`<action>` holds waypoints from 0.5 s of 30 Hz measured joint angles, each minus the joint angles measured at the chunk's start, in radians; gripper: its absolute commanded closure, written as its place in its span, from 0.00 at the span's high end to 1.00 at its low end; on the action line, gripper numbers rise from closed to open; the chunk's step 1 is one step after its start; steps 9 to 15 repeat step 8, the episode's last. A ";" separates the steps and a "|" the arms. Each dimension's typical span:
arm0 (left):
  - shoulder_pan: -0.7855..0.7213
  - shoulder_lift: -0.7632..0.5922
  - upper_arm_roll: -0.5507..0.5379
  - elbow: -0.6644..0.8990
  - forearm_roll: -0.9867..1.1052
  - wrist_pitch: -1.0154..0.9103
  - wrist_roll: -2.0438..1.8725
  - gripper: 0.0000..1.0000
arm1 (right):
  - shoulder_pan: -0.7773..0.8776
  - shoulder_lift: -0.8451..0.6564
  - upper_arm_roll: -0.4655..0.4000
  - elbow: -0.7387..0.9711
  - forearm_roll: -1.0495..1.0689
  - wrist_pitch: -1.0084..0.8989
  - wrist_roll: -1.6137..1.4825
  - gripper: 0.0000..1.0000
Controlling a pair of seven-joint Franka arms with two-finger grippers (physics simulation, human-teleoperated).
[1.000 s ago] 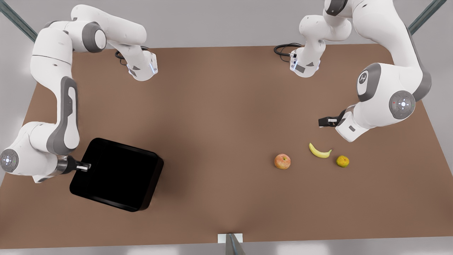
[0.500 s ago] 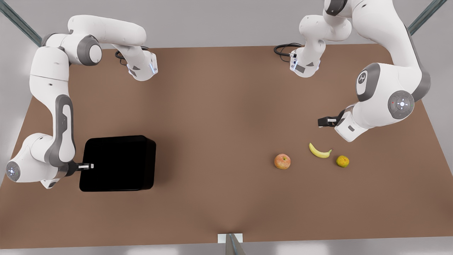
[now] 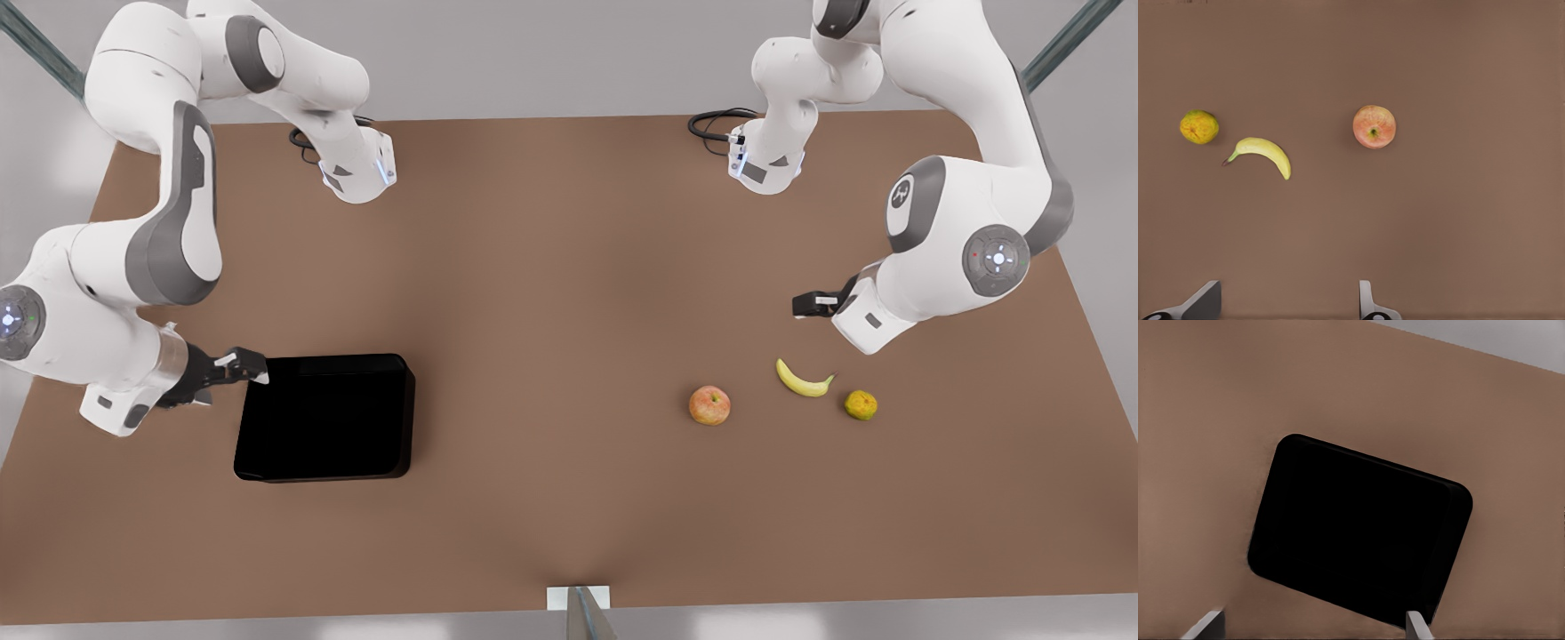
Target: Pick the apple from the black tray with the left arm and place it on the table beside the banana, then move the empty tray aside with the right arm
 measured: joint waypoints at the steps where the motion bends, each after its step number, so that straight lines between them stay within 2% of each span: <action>1: 0.000 0.000 0.000 0.000 0.001 0.000 0.000 1.00 | 0.006 -0.004 0.000 -0.001 -0.007 -0.014 0.018 1.00; 15: 0.001 0.000 0.000 0.000 0.002 0.001 0.002 1.00 | 0.008 -0.007 -0.001 -0.001 -0.010 -0.068 0.120 1.00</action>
